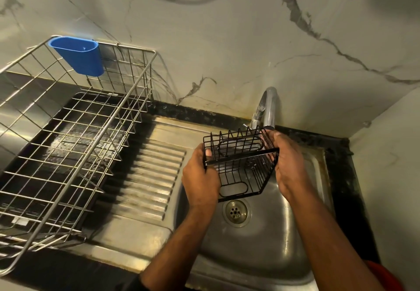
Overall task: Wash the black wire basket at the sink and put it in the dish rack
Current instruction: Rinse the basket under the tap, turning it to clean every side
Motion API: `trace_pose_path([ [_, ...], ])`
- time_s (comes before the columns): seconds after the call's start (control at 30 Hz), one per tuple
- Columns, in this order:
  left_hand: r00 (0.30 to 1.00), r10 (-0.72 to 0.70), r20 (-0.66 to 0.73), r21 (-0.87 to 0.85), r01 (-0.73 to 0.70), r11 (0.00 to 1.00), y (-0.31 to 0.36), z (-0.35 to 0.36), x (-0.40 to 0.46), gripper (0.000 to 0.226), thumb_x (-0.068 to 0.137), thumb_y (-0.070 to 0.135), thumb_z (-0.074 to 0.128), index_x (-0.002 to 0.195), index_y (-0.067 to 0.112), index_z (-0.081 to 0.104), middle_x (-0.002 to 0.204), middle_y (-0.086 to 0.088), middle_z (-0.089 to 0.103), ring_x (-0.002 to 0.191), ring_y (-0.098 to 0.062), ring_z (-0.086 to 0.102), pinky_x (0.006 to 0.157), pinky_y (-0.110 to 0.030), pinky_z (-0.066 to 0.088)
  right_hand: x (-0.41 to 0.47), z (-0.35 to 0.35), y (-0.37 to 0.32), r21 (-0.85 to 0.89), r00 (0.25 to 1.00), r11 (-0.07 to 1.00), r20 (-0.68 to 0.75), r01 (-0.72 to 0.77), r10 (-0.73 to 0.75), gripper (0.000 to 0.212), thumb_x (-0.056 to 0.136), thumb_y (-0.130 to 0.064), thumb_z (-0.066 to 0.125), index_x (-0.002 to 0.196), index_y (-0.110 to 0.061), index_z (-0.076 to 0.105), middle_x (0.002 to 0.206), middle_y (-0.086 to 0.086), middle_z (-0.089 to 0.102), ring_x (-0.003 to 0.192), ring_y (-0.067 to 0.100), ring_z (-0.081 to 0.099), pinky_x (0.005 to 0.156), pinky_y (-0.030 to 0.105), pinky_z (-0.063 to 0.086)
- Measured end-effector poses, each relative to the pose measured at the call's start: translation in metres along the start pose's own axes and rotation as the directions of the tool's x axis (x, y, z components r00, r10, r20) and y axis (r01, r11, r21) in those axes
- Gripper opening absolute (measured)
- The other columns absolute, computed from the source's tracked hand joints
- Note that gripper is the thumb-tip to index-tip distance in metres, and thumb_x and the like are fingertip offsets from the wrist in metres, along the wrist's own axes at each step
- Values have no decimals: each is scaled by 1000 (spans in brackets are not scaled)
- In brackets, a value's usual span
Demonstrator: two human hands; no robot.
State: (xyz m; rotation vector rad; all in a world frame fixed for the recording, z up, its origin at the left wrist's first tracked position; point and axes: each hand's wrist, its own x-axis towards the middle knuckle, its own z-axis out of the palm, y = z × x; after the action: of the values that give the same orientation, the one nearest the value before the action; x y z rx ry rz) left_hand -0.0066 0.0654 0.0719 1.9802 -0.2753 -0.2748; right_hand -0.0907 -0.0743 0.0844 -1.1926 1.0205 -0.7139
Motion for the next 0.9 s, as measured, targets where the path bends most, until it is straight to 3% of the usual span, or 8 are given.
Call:
trace_pose_path([
  [0.13,1000,-5,7,25,5,1000,-4,1,-2,38,102,10,52,138,23,57,111,18,61,93,8,52,70,0,39,5,3,1,14,1000,1000,16,-11,10,30,103,-25,44,113,-16,70,105,-6,72,98,4,64,85,23,48],
  [0.23,1000,6,3,45,-6,999,-7,1,-5,45,103,11,50,146,23,49,123,11,64,105,3,54,86,-9,44,13,4,0,86,997,996,66,-39,34,27,102,-21,46,105,-13,72,98,-2,73,95,12,65,80,24,51],
  [0.37,998,61,-5,82,-60,995,-10,0,-5,51,102,11,50,152,23,41,125,3,67,110,-8,63,92,-25,56,24,4,0,225,991,967,96,-117,97,20,97,-20,53,106,-11,69,98,3,76,113,26,64,102,42,49],
  [0.43,997,79,-22,103,-76,992,-9,-2,-5,57,99,4,52,152,22,41,124,4,68,109,-8,63,90,-21,55,29,5,2,307,982,937,136,-168,131,18,96,-21,56,104,-11,68,113,10,74,122,30,62,110,49,42],
  [0.53,991,125,-48,109,-119,987,-8,-4,-5,62,97,-1,53,153,21,39,133,8,64,114,1,56,92,-5,40,36,8,5,363,971,907,180,-213,156,17,97,-22,53,101,-11,65,120,14,71,120,30,63,111,49,40],
  [0.63,982,179,-68,99,-172,980,-8,-4,-5,55,101,9,51,153,21,39,136,6,63,120,-5,59,101,-19,48,39,9,4,376,967,904,223,-202,124,20,97,-20,52,109,-9,64,114,11,73,113,26,66,105,43,45],
  [0.77,982,165,-87,91,-157,983,-15,-2,-2,53,100,4,51,150,20,44,133,2,66,120,-11,61,100,-36,54,46,8,6,155,958,971,253,-180,137,26,98,-21,50,111,-10,69,120,7,72,111,21,65,99,39,49],
  [0.9,986,153,-71,23,-152,988,-17,-2,-1,48,100,3,50,145,20,49,133,5,64,120,-5,58,102,-32,53,46,1,24,-122,937,980,295,-157,187,44,95,-48,54,127,-19,65,127,6,67,122,29,60,100,47,48],
])
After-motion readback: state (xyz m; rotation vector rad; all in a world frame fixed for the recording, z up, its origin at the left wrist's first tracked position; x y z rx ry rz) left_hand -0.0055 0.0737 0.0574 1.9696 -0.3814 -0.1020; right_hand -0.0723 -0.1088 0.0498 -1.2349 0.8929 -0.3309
